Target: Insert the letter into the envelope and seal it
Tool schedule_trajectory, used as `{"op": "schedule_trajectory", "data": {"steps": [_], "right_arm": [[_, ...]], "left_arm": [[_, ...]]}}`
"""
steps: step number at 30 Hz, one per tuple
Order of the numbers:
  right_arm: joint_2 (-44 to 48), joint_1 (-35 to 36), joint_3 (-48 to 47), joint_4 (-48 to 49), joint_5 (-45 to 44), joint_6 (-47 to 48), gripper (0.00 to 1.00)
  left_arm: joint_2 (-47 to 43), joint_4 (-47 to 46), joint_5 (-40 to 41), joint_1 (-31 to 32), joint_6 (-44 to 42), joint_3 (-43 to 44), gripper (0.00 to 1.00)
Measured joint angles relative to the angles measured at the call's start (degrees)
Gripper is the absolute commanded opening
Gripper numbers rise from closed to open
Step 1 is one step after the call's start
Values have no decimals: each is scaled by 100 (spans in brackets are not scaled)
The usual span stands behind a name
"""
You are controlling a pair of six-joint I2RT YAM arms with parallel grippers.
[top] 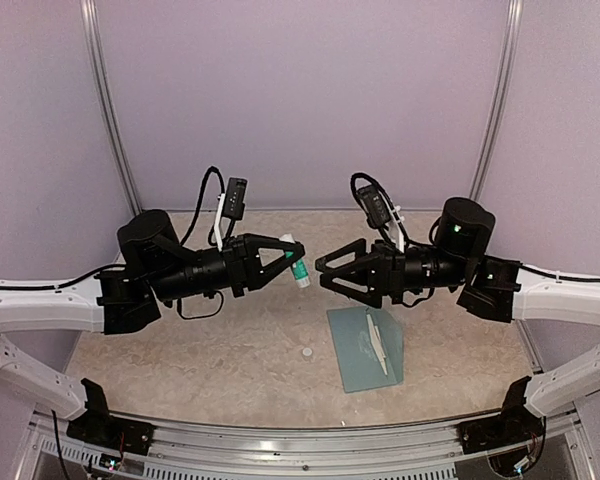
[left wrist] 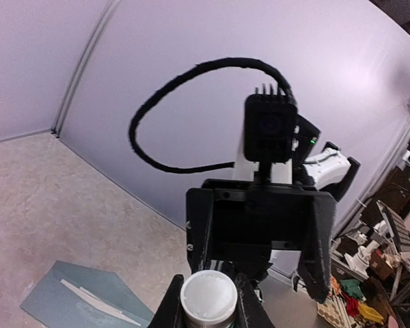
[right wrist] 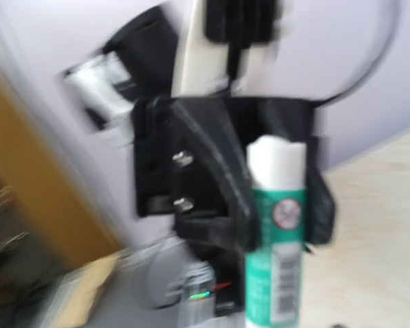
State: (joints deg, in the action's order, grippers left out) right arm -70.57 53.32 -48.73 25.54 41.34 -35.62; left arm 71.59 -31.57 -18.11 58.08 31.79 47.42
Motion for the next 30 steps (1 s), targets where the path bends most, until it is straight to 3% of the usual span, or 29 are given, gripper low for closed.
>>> {"op": "schedule_trajectory", "data": {"steps": [6,13,23,30], "right_arm": [[293,2,-448,-1893,-2216,772,76],[-369,608,-1250,-3368,-4242,1078,70],[-1189,1325,-1812,-3886,-5106,1215,60],[-1443,1329,-2146,-3904,-5287,1353,40]], "left_arm": [[37,826,1327,-164,415,273,10],[203,1462,2100,-245,1027,417,9],[420,1690,2205,-175,1287,417,9],[428,1703,2203,-70,1296,417,9]]}}
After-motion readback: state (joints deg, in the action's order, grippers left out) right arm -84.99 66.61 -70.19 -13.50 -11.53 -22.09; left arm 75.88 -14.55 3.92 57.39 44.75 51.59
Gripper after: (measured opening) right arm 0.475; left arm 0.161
